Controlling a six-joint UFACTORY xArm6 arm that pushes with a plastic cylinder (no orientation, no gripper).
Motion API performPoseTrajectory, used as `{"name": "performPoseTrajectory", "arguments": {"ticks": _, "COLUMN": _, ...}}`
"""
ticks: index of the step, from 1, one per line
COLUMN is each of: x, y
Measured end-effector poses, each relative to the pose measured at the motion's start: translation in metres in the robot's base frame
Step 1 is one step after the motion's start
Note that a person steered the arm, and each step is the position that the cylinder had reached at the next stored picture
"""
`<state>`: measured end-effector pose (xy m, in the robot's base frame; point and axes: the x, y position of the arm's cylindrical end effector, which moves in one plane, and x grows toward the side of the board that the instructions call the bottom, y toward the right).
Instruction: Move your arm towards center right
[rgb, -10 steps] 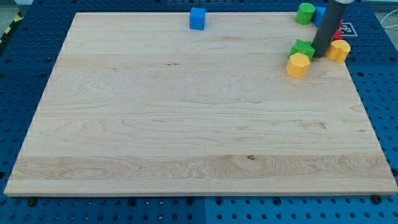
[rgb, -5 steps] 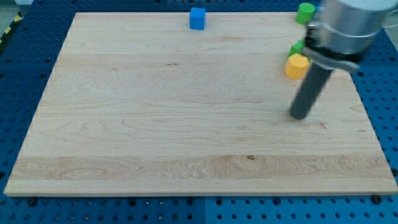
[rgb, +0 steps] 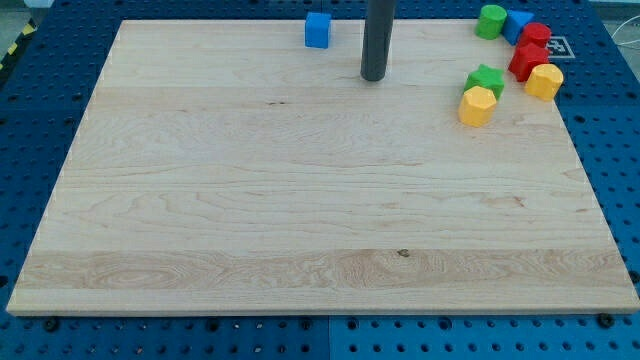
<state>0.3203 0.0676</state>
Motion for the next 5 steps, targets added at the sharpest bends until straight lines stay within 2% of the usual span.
{"name": "performPoseTrajectory", "arguments": {"ticks": 1, "x": 0.058, "y": 0.014}}
{"name": "performPoseTrajectory", "arguments": {"ticks": 2, "x": 0.099, "y": 0.057}}
{"name": "performPoseTrajectory", "arguments": {"ticks": 3, "x": 0.101, "y": 0.141}}
{"name": "performPoseTrajectory", "arguments": {"ticks": 4, "x": 0.071, "y": 0.245}}
{"name": "performPoseTrajectory", "arguments": {"ticks": 5, "x": 0.052, "y": 0.278}}
